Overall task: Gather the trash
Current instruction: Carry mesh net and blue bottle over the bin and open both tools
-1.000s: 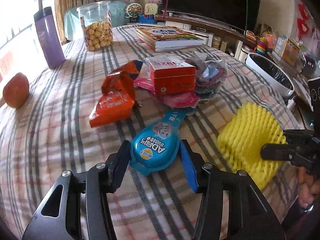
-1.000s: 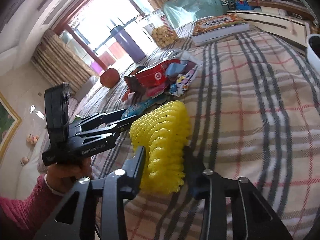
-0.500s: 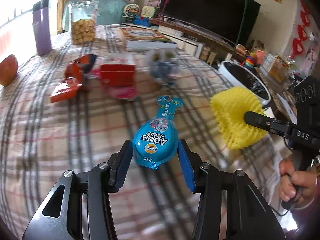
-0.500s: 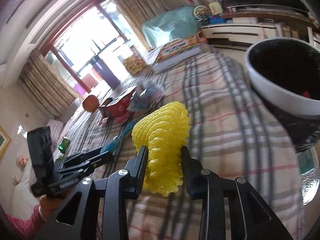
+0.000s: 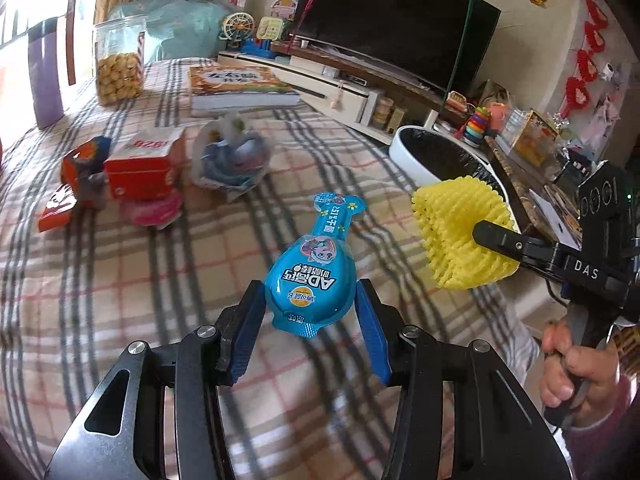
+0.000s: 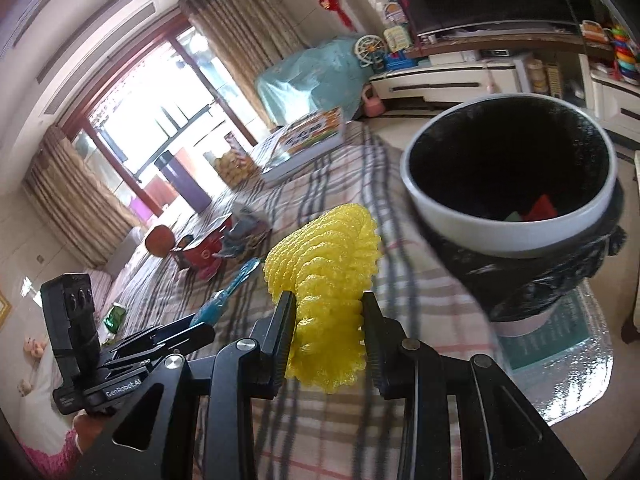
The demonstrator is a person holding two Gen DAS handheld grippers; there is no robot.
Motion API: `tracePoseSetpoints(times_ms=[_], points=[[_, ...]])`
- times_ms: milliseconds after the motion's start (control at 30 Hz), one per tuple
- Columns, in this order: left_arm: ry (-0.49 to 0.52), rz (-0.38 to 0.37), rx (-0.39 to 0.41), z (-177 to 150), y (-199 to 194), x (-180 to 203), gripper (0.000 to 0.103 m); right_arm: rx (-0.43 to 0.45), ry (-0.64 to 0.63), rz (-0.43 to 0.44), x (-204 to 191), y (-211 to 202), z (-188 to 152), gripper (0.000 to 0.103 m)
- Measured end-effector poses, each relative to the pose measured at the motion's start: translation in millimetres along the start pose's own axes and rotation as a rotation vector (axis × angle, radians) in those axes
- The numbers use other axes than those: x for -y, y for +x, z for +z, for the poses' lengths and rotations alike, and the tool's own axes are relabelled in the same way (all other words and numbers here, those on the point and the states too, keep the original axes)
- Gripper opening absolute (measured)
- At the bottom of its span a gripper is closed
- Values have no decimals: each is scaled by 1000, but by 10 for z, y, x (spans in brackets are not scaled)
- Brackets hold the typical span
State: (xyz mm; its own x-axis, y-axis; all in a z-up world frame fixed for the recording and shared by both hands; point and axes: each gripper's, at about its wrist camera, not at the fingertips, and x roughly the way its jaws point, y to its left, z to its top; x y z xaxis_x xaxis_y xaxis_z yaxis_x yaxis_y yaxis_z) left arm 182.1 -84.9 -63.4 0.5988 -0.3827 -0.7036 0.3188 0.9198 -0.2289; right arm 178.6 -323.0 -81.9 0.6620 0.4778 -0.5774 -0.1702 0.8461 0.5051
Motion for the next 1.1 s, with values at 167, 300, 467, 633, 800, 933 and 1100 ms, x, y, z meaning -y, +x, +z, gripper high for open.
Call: tracePoseSetpoints(times_ms=[167,300,467,633,800,933,1100], points=[[16,-18,6,71,47,133,46,24,21,-19,132,-80,45,33],[31,-27,12,118,88,238,46,43,34,-28,217,-149,83,33],[49,-39,14,176,132,357,46,59,42,-35,297,-208,128,33],[68,-48,18,238,167,454,46,78,50,-44,384,-283,177,33],[85,-59,24,301,190,556,46,95,58,-53,459,-332,222,33],[96,-68,25,359,220,646,46,106,61,-57,507,-365,266,33],[116,-78,26,417,269,778,46,121,68,-66,582,-413,321,33]])
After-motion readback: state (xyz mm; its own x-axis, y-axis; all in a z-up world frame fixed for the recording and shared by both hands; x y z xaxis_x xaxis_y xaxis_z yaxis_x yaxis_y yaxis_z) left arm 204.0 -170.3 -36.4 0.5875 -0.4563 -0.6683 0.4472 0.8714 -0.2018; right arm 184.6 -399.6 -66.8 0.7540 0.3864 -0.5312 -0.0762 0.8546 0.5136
